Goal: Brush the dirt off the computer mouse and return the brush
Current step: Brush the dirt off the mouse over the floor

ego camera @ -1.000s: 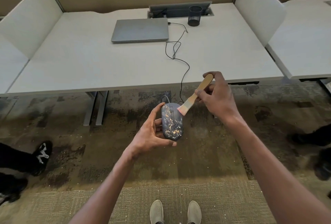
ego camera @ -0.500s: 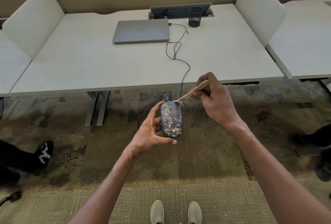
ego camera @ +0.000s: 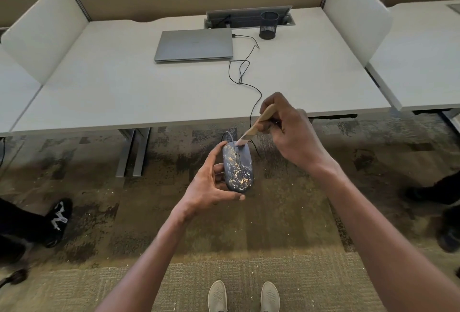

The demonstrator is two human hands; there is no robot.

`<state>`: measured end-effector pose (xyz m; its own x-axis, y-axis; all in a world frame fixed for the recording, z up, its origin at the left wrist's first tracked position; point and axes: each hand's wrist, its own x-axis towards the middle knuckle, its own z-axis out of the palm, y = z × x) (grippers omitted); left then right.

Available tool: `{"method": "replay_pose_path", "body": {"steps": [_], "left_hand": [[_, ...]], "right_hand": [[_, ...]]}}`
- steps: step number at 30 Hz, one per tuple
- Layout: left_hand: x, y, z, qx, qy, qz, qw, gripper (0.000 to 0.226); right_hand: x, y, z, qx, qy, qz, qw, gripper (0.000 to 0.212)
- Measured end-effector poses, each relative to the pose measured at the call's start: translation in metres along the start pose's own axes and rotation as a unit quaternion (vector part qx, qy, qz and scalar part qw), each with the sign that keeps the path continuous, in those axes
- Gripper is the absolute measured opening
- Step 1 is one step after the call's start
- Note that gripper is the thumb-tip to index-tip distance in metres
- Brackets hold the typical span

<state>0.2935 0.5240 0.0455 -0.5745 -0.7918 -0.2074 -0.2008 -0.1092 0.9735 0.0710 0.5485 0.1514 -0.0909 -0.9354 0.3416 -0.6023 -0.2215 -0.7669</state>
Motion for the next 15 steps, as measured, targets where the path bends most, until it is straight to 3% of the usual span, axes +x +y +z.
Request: {"method": "replay_pose_path", "body": {"steps": [6, 11, 15], "left_hand": [[0.004, -0.001, -0.003, 0.000, 0.017, -0.010, 1.000, 0.129], [0.007, -0.002, 0.001, 0.001, 0.010, -0.011, 1.000, 0.131], [0.011, 0.000, 0.005, -0.004, 0.012, -0.010, 1.000, 0.136]], "right_hand": [[-0.012, 0.001, -0.008, 0.004, -0.057, 0.014, 0.998, 0.042], [-0.007, 0.003, -0.014, 0.011, -0.017, 0.010, 1.000, 0.046], [-0.007, 0.004, -0.009, 0.003, -0.029, -0.006, 1.000, 0.040]]}}
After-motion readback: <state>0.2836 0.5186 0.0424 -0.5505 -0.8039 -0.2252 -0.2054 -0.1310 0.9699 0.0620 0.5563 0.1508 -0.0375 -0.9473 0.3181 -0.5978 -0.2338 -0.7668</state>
